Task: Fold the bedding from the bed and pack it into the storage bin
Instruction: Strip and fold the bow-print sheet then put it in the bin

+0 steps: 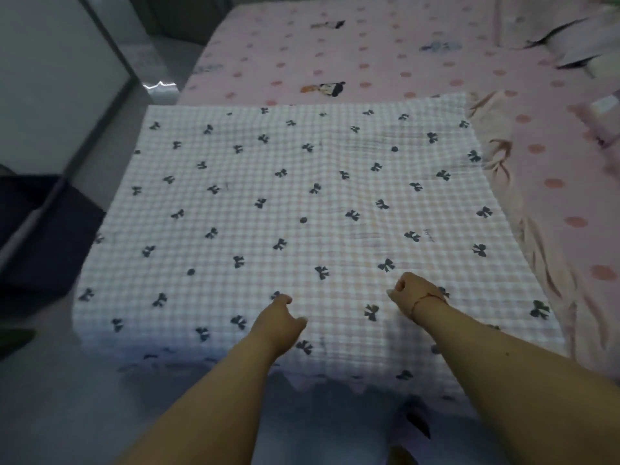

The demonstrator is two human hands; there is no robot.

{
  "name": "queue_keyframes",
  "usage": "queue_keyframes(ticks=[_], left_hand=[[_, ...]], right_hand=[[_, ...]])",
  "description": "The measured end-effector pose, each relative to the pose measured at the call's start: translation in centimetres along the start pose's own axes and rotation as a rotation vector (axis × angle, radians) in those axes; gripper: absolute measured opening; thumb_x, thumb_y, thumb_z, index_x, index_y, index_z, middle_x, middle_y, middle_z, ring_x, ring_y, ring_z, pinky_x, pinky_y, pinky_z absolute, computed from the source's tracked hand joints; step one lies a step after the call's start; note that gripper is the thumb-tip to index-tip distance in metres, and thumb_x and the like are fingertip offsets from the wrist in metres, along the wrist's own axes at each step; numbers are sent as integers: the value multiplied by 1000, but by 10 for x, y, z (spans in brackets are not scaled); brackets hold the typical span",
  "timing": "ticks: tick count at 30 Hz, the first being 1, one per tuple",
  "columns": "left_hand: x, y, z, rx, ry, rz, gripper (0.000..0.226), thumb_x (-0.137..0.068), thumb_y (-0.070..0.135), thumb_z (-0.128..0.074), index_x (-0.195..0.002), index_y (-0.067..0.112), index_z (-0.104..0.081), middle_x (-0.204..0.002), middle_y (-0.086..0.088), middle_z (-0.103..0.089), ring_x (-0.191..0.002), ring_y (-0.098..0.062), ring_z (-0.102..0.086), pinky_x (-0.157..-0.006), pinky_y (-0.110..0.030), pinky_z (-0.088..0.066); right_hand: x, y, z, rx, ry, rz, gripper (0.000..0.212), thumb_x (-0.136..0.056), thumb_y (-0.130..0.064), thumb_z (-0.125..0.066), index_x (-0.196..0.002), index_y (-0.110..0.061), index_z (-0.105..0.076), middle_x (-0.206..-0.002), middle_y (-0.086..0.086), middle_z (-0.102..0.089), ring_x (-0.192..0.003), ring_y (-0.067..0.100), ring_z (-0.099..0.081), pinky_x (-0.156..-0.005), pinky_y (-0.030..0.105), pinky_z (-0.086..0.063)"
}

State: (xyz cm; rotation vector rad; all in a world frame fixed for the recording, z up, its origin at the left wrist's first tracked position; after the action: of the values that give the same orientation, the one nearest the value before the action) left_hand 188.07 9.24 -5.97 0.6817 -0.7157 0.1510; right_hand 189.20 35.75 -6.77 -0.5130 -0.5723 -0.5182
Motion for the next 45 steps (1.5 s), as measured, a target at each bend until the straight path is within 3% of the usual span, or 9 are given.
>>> queue_keyframes(ticks=[10, 13, 15, 21, 29, 32, 36, 41, 45], left_hand=[[63, -197, 150, 101, 116, 123, 52, -92, 24, -58, -137, 9, -37, -122, -14, -54, -98, -27, -57, -78, -33, -46], [69, -247, 187, 166, 163, 139, 49, -85, 23, -62, -129, 8, -45, -122, -14, -58, -101, -27, -59, -85, -37, -50], [71, -273, 210, 207, 207, 143, 45, -82, 22, -64, -122, 6, -52, -118, -12, -62, -100, -24, -60, -84, -31, -49], [54, -318, 259, 192, 282, 154, 31, -83, 24, -60, -110, 8, -60, -114, -6, -62, -106, -26, -58, -82, -26, -43], [-20, -364, 315, 150, 285, 249, 11, -86, 14, -58, -93, 6, -59, -102, -17, -63, -96, -33, -60, -71, -26, -38], [-46, -371, 324, 195, 296, 260, 17, -86, 12, -58, -72, 15, -50, -89, -12, -60, -90, -32, -60, -71, -26, -39], [-84, -379, 327, 264, 284, 228, 8, -87, 9, -58, -90, 15, -53, -99, -6, -62, -96, -24, -60, -82, -26, -44], [-127, -402, 327, 391, 294, 247, 31, -82, 15, -67, -110, 5, -57, -108, -5, -64, -97, -24, -61, -87, -30, -49], [-138, -421, 324, 412, 278, 173, 24, -83, 24, -70, -103, 14, -63, -101, 0, -65, -94, -21, -63, -89, -35, -53]], right_hand=[[86, -211, -144, 68, -109, 171, 25, -96, -37, -47, -105, -14, -49, -100, 11, -54, -79, 24, -44, -71, 31, -37], [103, -262, -178, 74, -116, 222, 24, -96, -38, -47, -84, -16, -46, -73, 2, -48, -62, 18, -41, -65, 30, -38], [109, -293, -196, 81, -120, 250, 24, -96, -37, -47, -83, -17, -45, -71, 1, -47, -61, 17, -41, -65, 31, -39], [108, -359, -226, 77, -173, 277, 28, -95, -40, -47, -101, -13, -54, -99, 11, -65, -90, 28, -61, -83, 39, -53], [47, -438, -258, 177, -207, 289, 35, -97, -38, -45, -111, -8, -55, -96, 9, -58, -84, 24, -52, -76, 31, -43], [28, -456, -266, 207, -220, 296, 36, -96, -41, -44, -110, -10, -56, -102, 10, -61, -87, 24, -53, -77, 31, -44], [1, -469, -284, 184, -220, 288, 33, -96, -40, -44, -103, -11, -57, -99, 11, -64, -85, 25, -57, -75, 32, -46], [-16, -472, -303, 93, -91, 266, 22, -97, -33, -42, -82, -17, -49, -72, 2, -54, -67, 20, -49, -61, 27, -41], [-13, -468, -317, 43, 67, 217, 26, -97, -38, -41, -83, -17, -49, -67, -1, -53, -59, 16, -46, -53, 25, -36]])
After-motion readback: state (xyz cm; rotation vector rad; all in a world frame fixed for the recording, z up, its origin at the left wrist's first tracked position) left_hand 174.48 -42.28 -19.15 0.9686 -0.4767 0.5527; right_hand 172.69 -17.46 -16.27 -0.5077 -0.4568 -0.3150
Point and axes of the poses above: each hand's wrist, its own x-axis away from the middle knuckle, its own z-axis out of the back of the hand, y = z × x, the point moved 3 cm from there along -x, towards the middle knuckle
